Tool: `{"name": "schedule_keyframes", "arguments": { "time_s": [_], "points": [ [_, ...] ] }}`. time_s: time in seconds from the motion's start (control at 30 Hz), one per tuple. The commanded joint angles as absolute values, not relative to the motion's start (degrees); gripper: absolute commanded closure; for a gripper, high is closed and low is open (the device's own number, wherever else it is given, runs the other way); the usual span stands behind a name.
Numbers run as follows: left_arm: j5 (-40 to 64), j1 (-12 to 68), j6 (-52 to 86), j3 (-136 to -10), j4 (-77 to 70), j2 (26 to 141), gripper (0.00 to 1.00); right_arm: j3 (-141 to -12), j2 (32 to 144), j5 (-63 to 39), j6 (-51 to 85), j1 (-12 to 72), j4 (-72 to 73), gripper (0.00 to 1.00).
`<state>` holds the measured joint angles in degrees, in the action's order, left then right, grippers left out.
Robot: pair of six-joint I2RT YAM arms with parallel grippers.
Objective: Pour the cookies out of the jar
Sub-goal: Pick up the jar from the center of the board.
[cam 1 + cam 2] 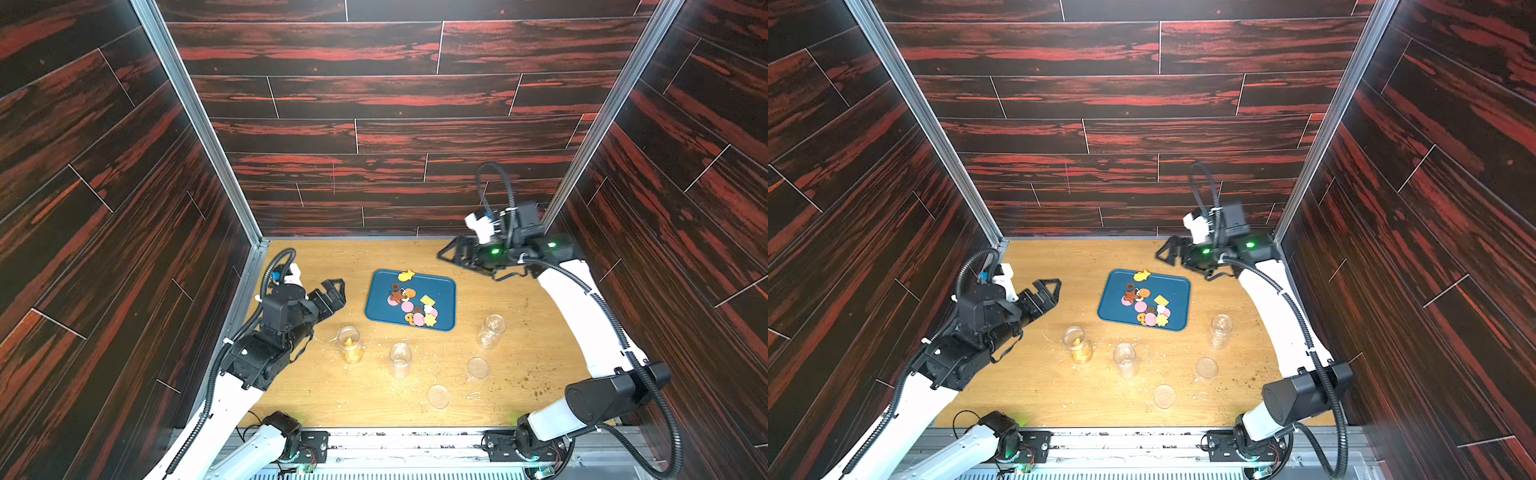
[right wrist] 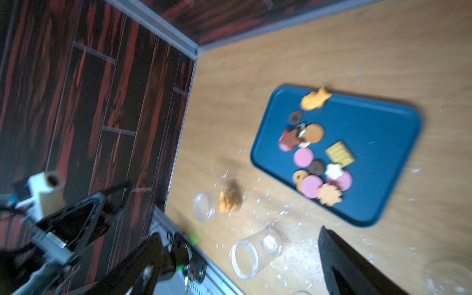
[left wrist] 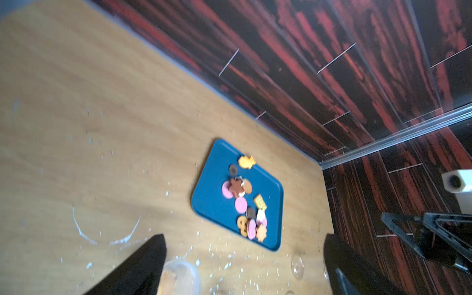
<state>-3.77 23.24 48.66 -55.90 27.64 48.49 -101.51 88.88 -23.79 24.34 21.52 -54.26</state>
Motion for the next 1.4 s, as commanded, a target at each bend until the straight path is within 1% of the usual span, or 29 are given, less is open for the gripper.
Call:
{"name": "schedule_keyframes", "arguments": {
  "time_s": [0.0, 0.07, 0.13, 0.23, 0.33, 0.47, 0.6, 0.73, 0.83, 0.97, 1.07, 1.17, 1.37],
  "points": [
    [6.3, 18.6, 48.9, -57.9, 29.1, 51.4, 0.00, -100.6, 89.6, -21.9, 25.3, 26.1, -56.4, 0.02],
    [10.7, 17.1, 46.2, -59.0, 30.0, 53.3, 0.00, -98.6, 88.8, -18.2, 25.4, 29.0, -56.2, 0.02],
    [12.1, 16.2, 45.6, -59.5, 31.1, 53.9, 0.00, -96.9, 88.4, -16.2, 26.9, 30.8, -56.1, 0.02],
    [12.7, 15.4, 47.5, -59.9, 30.4, 52.2, 0.00, -96.4, 88.0, -16.0, 27.2, 32.6, -55.3, 0.02],
    [10.6, 14.7, 48.6, -61.3, 32.4, 50.4, 0.00, -98.0, 89.5, -16.4, 25.3, 32.6, -56.2, 0.02],
    [10.8, 14.4, 48.8, -62.5, 40.6, 48.3, 0.00, -101.0, 92.9, -19.5, 22.6, 33.9, -56.4, 0.02],
    [4.7, 14.4, 49.3, -61.5, 47.0, 41.9, 0.00, -104.2, 95.8, -19.4, 21.4, 36.7, -58.3, 0.02],
    [3.3, 14.4, 50.0, -58.0, 47.5, 37.6, 0.00, -103.4, 97.1, -17.8, 20.1, 41.5, -57.3, 0.02],
    [1.6, 14.4, 49.9, -57.2, 48.3, 37.7, 0.00, -103.4, 98.5, -13.0, 20.8, 45.9, -58.3, 0.02],
    [-4.0, 14.4, 48.8, -58.5, 54.3, 36.6, 0.00, -101.2, 99.3, -12.2, 21.1, 51.3, -56.3, 0.02],
    [-7.8, 14.4, 52.0, -55.7, 55.3, 31.5, 0.00, -103.7, 102.5, -10.1, 19.6, 54.5, -59.4, 0.02],
    [-10.4, 14.4, 53.7, -52.8, 53.5, 26.4, 0.00, -105.8, 105.2, -5.0, 17.9, 58.7, -60.9, 0.02],
    [-12.2, 14.3, 50.6, -56.4, 56.7, 26.6, 0.00, -107.8, 110.0, -3.0, 18.7, 62.6, -59.8, 0.01]
  ]
}}
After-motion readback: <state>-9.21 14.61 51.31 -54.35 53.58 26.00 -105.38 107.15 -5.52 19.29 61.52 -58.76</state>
